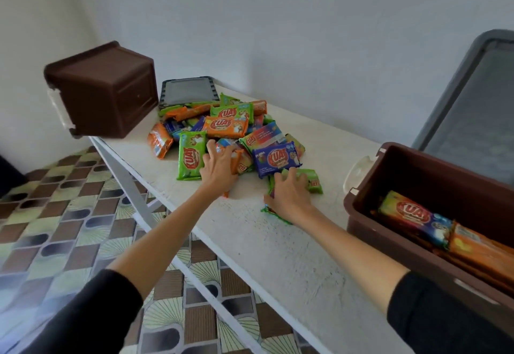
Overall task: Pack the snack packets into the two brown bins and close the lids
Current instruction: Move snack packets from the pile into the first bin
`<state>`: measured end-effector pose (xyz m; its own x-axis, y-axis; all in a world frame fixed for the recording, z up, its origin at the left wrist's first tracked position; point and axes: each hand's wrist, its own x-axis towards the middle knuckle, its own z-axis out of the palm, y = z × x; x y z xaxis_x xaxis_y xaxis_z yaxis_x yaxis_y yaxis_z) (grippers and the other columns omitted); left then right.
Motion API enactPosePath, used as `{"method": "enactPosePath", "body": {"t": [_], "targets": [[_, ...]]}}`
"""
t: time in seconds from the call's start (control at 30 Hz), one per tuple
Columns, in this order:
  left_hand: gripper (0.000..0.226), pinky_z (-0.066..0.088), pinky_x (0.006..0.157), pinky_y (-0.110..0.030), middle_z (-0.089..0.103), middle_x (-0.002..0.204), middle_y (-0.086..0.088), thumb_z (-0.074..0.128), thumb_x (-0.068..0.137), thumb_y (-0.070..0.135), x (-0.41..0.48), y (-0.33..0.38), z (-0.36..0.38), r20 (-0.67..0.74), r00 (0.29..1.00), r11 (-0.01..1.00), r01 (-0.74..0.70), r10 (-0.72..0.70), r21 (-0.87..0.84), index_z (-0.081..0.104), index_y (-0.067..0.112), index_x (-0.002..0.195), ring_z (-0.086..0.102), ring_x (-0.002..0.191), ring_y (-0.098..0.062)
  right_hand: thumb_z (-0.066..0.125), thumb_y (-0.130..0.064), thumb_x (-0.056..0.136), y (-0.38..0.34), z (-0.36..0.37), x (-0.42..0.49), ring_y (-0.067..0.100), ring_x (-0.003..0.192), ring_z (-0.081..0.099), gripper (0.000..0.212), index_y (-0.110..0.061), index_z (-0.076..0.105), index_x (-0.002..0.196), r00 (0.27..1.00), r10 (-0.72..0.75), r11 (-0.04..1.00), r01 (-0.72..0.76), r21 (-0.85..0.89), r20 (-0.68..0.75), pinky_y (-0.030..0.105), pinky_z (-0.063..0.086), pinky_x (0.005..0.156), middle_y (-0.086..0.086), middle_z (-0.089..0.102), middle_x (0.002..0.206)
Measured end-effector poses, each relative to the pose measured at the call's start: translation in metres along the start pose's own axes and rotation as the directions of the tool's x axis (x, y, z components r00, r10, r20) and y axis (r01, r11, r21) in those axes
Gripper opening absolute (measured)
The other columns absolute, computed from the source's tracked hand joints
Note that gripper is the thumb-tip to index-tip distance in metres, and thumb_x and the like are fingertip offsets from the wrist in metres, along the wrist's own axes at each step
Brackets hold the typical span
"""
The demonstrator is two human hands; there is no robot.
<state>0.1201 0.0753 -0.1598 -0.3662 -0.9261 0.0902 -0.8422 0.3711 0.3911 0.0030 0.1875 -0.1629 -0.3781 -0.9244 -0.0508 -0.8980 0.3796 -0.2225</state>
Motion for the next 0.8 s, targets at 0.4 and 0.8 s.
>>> {"method": "enactPosePath", "body": {"t": [0.4,0.8], "targets": [[0.080,0.047,0.094,-0.044,0.014,0.144,-0.016,0.073,0.077,0.025,-0.015,-0.009,-0.005,0.088,0.995,0.997,-0.050,0.044,0.064,0.025,0.028,0.141,0.042,0.121,-0.041,0.072,-0.036,0.076,-0.006,-0.002,-0.013,0.036,0.132,0.027,0.075,-0.015,0.032,0.136,0.993,-0.119,0.992,0.120,0.050,-0.016,0.036,0.042,0.098,0.018,0.011,0.148],[0.073,0.045,0.078,-0.031,0.047,0.122,-0.011,0.077,0.072,0.025,-0.023,-0.014,-0.017,0.146,0.986,0.997,-0.082,0.079,0.016,0.041,0.028,0.136,0.049,0.102,-0.024,0.078,-0.030,0.072,-0.013,-0.009,-0.015,0.033,0.122,0.033,0.075,-0.018,0.038,0.135,0.994,-0.060,0.997,0.064,-0.048,0.096,0.044,0.046,0.097,0.016,0.026,0.135]]}}
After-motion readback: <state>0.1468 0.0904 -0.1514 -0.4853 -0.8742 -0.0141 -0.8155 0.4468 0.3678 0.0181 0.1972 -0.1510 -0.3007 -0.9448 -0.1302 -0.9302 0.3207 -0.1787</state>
